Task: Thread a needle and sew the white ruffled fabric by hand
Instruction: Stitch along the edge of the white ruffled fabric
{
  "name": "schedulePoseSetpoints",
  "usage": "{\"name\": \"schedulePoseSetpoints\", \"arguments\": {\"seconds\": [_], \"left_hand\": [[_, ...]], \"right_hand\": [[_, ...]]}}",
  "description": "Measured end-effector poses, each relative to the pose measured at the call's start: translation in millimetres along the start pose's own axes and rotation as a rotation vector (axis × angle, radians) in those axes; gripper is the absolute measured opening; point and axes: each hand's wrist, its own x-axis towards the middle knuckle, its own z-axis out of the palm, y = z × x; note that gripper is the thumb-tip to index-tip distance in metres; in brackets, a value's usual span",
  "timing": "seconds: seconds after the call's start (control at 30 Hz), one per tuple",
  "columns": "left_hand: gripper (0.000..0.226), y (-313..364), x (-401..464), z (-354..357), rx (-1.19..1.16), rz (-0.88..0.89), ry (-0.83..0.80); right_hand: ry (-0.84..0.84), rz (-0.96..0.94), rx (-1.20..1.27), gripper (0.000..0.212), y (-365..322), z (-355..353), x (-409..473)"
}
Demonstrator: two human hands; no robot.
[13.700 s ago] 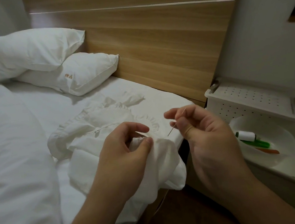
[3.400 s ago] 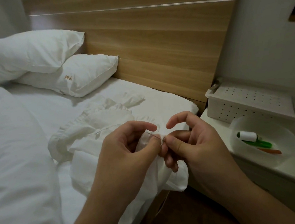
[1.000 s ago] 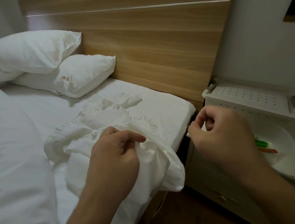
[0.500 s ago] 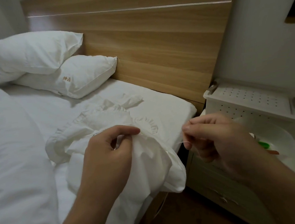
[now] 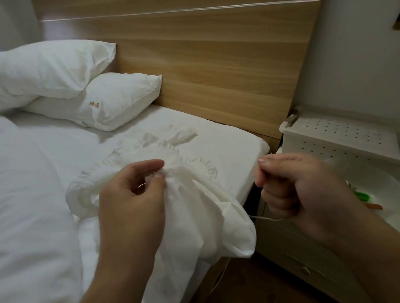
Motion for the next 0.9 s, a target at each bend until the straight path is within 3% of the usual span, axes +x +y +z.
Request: {"name": "schedulePoseSetpoints", "arguments": {"seconds": [0.2,0.4,0.5,0.67,0.9], "left_hand": [[0.021,2,0,-2,-0.048,-0.023,-0.014],[0.026,15,-12,4,0.036,0.099,-0.314],[0.027,17,-14,5,0.062,0.147,-0.400],[0.023,16,-13,5,0.080,0.151,-0.356],[0.014,17,-18,7,-0.074,-0.037,-0.326]], "right_hand": [[0.219,-0.070,-0.071,0.020,9,3,2],[0.035,-0.221,-0.225,0.010,16,32,-2],[0.041,-0.271,-0.322,0.006,23,39,-1],[0.078,-0.293,-0.360,0.010,23,35,0],[0.079,-0.283,-0.389,0.004,17,30,-2]]}}
